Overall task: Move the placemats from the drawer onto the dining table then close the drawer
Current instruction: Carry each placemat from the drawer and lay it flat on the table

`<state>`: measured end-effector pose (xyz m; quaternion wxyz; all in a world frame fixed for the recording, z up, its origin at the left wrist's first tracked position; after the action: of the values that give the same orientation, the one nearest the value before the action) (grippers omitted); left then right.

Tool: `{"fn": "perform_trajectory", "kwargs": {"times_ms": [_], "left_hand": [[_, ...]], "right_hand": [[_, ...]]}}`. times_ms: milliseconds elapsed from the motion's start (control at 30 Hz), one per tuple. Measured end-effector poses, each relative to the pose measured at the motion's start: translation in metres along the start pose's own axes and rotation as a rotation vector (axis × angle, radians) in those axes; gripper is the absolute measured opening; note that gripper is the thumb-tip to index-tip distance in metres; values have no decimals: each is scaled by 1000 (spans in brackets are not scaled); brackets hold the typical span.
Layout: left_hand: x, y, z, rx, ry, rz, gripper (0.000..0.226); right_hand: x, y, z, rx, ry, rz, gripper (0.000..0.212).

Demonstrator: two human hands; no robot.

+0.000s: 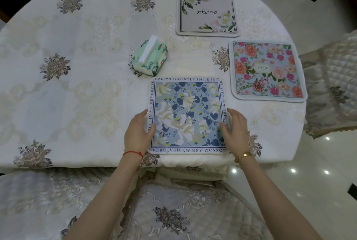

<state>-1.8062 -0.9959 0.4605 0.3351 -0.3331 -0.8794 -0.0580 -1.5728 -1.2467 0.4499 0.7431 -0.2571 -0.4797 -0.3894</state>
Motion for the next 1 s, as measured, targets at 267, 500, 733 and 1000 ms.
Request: {"fn": "perform_trajectory", "kwargs": {"times_ms": [267, 500, 733, 1000], "left_hand": [[-66, 99, -55, -339, 192, 219, 53], [-104, 138, -52, -354, 344, 270, 61], [-95, 143, -30, -365, 367, 249, 69], [-73, 130, -15, -309, 357, 236, 72]], "right_hand": [[-57, 90, 85, 317, -216, 186, 57], [-92, 124, 109, 433, -363, 244, 63], [-75, 127, 62, 410, -391, 217, 69], [-44, 121, 23, 225, -367, 170, 74]]}}
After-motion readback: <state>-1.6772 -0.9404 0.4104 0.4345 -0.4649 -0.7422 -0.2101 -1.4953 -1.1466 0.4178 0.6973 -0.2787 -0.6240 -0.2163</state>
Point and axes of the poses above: each hand's wrist, its own y-axis towards the middle knuckle, its own x-axis out of the back of the hand, z = x × y, the point moved 10 cm from there along y, towards the middle knuckle, and after that the axes turned 12 degrees about -y, right-handed, at the moved point
